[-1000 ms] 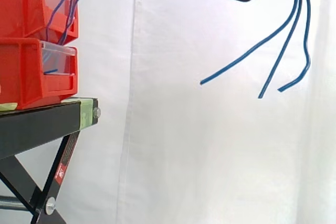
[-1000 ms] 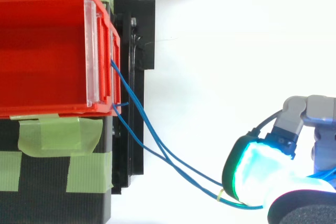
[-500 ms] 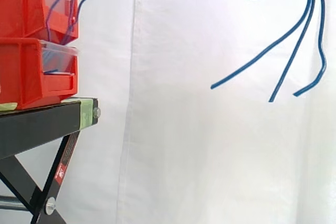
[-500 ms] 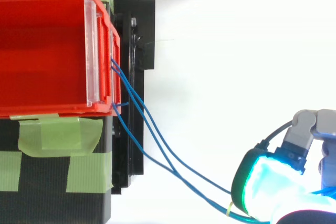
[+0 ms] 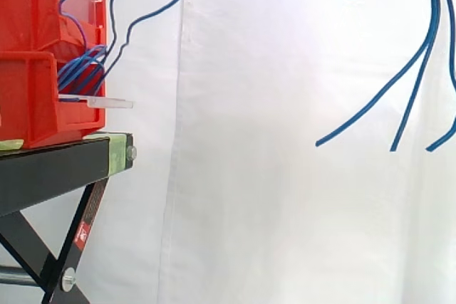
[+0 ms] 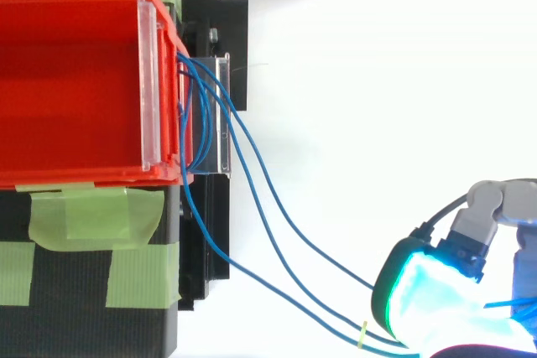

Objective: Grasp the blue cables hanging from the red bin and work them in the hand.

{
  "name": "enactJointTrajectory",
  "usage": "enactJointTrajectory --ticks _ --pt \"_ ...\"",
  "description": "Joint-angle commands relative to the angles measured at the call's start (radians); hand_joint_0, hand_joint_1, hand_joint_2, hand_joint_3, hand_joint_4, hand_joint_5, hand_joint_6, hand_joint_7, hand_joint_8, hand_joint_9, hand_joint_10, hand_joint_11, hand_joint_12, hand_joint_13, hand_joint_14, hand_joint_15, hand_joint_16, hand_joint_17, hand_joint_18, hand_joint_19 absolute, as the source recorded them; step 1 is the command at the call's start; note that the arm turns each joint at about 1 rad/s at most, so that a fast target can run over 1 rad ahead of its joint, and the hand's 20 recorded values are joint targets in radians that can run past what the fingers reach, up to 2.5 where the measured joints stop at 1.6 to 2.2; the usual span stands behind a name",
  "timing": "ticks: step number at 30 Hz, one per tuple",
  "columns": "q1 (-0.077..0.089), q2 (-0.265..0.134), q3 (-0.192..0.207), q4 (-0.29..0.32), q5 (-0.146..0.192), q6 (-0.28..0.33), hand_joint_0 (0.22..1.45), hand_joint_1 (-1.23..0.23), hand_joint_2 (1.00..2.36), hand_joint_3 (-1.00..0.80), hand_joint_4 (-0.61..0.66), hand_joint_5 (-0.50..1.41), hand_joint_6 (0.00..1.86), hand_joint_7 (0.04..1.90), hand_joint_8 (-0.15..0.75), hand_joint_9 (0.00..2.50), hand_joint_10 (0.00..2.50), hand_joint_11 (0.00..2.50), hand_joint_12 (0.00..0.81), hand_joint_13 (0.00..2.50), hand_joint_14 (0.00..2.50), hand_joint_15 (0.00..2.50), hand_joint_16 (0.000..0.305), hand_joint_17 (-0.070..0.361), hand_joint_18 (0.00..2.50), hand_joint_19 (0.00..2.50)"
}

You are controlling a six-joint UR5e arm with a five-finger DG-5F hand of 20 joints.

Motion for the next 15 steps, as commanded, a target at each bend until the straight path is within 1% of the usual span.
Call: enactJointTrajectory --ticks 1,15 --pt "0.0 0.0 0.0 -0.002 0.0 -0.003 0.9 -0.65 1.03 -0.36 0.27 0.32 0.83 1.32 0.463 0.6 2.5 2.5 0.474 0.95 2.5 1.35 0.053 0.119 1.57 1.29" --pt "0.0 0.001 0.0 -0.006 0.0 -0.003 0.9 -0.64 1.02 -0.37 0.27 0.33 0.79 1.34 0.46 0.59 2.5 2.5 0.475 0.94 2.5 1.37 0.053 0.12 1.57 1.31"
